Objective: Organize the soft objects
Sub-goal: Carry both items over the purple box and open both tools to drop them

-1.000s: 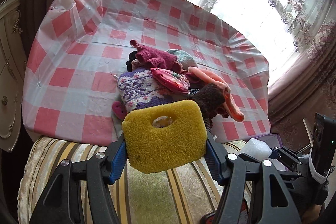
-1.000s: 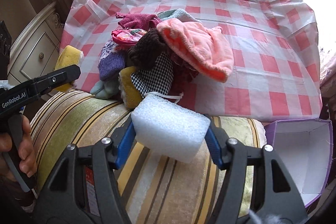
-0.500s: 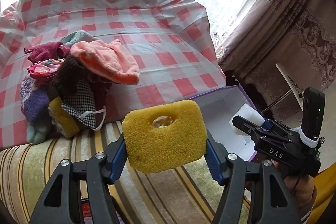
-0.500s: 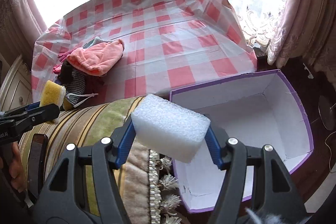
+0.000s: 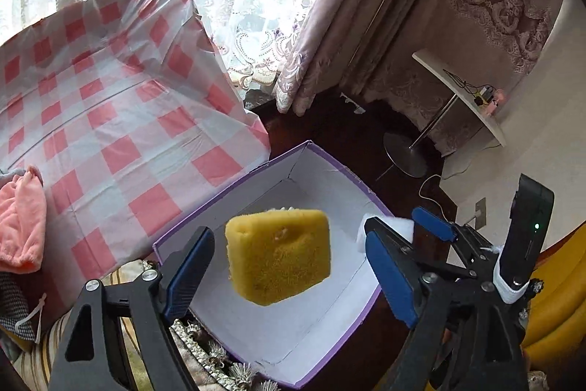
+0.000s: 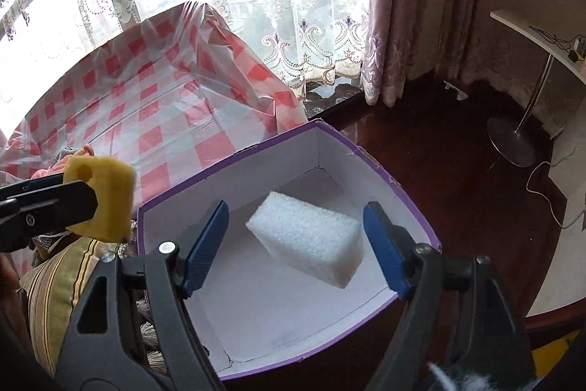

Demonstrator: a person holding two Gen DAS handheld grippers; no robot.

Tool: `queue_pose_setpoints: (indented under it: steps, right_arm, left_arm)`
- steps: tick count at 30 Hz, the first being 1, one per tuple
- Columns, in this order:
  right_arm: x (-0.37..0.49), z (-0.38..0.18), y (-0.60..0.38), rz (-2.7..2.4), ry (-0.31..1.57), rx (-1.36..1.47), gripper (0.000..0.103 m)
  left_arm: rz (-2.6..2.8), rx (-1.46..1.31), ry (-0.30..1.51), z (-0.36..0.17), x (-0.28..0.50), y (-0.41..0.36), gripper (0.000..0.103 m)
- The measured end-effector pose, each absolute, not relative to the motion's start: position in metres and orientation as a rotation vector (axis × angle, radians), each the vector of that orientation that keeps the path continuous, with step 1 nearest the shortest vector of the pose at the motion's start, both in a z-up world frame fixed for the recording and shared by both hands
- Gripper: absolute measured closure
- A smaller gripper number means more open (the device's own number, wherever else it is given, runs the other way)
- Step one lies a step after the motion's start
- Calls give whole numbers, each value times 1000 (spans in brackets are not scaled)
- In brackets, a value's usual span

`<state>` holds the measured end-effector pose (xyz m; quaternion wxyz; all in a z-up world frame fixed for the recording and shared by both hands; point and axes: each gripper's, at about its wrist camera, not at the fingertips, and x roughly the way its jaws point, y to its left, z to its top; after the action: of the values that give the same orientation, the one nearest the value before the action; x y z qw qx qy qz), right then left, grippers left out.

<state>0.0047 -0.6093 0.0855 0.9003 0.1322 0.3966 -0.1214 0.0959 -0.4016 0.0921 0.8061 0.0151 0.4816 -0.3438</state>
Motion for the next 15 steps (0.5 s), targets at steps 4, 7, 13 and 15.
queue_pose_setpoints:
  steps: [4, 7, 13, 15]
  right_arm:
    - [-5, 92, -616, -297, 734, 232, 6]
    - [-4, 92, -616, -268, 715, 235, 6]
    - [-2, 90, -605, -191, 753, 229, 6]
    - [-1, 90, -599, -177, 770, 217, 6]
  left_arm:
    - [-746, 2, 953, 103, 99, -417, 16]
    - [-745, 4, 911, 108, 98, -414, 16]
    - [-741, 35, 871, 123, 86, -382, 16]
    - [-725, 31, 861, 128, 83, -364, 16]
